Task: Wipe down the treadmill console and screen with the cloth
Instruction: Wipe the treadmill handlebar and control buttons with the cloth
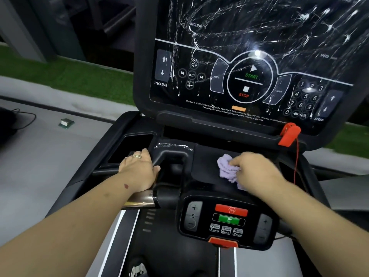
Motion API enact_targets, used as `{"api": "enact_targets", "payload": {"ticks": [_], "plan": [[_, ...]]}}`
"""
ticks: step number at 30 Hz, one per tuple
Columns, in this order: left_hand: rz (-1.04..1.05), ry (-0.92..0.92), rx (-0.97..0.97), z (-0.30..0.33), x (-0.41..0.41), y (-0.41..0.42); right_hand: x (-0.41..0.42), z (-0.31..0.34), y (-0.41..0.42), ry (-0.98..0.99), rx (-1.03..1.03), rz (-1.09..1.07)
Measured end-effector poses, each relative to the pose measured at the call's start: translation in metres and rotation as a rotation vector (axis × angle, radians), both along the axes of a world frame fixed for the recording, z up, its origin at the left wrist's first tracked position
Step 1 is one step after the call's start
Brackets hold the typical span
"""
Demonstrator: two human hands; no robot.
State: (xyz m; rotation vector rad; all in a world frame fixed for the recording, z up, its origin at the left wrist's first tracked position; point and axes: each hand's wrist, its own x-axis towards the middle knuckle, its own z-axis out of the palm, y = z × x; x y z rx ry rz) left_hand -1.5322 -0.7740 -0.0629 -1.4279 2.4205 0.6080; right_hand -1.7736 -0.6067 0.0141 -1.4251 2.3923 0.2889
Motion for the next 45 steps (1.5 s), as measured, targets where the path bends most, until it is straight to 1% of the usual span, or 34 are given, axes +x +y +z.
{"api": "enact_targets", "payload": {"ticks": [1, 3, 5, 7, 11, 13, 15, 17, 19, 22, 24, 26, 28, 30, 31, 32, 33, 35, 37, 39, 41, 42, 43, 44, 45], "plan": [[-0.001, -0.001, -0.001, 0.0, -0.001, 0.0, 0.008, -0.002, 0.001, -0.015, -0.017, 0.053], [-0.003, 0.0, -0.006, 0.001, -0.002, 0.0, 0.011, -0.006, 0.006, -0.175, -0.044, 0.109], [-0.001, 0.001, -0.009, 0.001, -0.001, 0.0, -0.007, -0.004, 0.011, -0.28, -0.008, 0.072], [-0.003, 0.0, -0.009, 0.0, 0.0, 0.0, -0.021, -0.003, 0.01, -0.205, 0.005, 0.041], [-0.008, 0.007, -0.009, -0.001, 0.001, -0.001, -0.016, -0.007, 0.001, -0.003, -0.122, -0.047], [-0.009, 0.01, -0.013, -0.001, 0.0, -0.001, -0.012, -0.009, 0.006, -0.005, -0.072, -0.011], [-0.008, 0.011, -0.015, -0.001, 0.0, -0.001, -0.014, -0.009, 0.016, -0.068, 0.01, 0.066], [-0.01, 0.005, -0.021, -0.001, 0.0, -0.001, -0.013, -0.006, 0.017, -0.098, 0.035, 0.058], [-0.012, 0.005, -0.021, -0.001, 0.0, -0.001, -0.011, -0.007, 0.008, -0.05, -0.006, 0.022], [-0.015, 0.003, -0.022, -0.002, 0.0, -0.001, -0.003, -0.016, 0.001, 0.032, -0.014, -0.02], [-0.013, 0.003, -0.021, -0.002, 0.0, -0.001, -0.005, -0.019, 0.005, -0.004, -0.017, -0.049], [-0.012, 0.003, -0.022, -0.003, -0.001, -0.001, -0.005, -0.019, 0.008, -0.098, 0.011, -0.053], [-0.013, 0.004, -0.025, -0.003, 0.0, -0.001, -0.002, -0.014, 0.005, -0.217, 0.026, -0.008], [-0.012, 0.004, -0.024, -0.003, 0.0, -0.001, 0.0, -0.007, 0.002, -0.28, -0.007, 0.036], [-0.011, 0.005, -0.025, -0.003, 0.0, -0.001, -0.002, -0.006, 0.003, -0.277, -0.054, 0.017], [-0.01, 0.005, -0.026, -0.003, 0.0, -0.001, -0.007, -0.005, 0.005, -0.243, -0.108, -0.01], [-0.009, 0.003, -0.028, -0.003, 0.0, -0.001, -0.011, -0.005, 0.007, -0.186, -0.119, -0.027], [-0.007, -0.001, -0.028, -0.003, 0.0, -0.001, -0.011, -0.01, 0.01, -0.117, -0.09, -0.032], [-0.006, 0.004, -0.027, -0.003, -0.001, -0.001, -0.006, -0.016, 0.009, -0.12, -0.04, 0.035], [-0.007, 0.006, -0.03, -0.003, -0.001, -0.002, 0.001, -0.012, 0.007, -0.224, 0.021, 0.116], [-0.002, 0.007, -0.03, -0.004, -0.001, -0.001, -0.009, -0.003, 0.008, -0.37, 0.03, 0.06], [-0.002, 0.008, -0.032, -0.005, -0.001, -0.001, -0.019, -0.001, 0.011, -0.411, -0.018, -0.001], [-0.002, 0.009, -0.034, -0.005, -0.001, -0.001, -0.028, -0.001, 0.015, -0.382, -0.072, -0.055], [-0.002, 0.009, -0.035, -0.005, 0.0, -0.001, -0.033, -0.006, 0.018, -0.309, -0.096, -0.072], [-0.001, 0.009, -0.035, -0.005, 0.0, -0.001, -0.03, -0.008, 0.02, -0.191, -0.072, -0.039]]}}
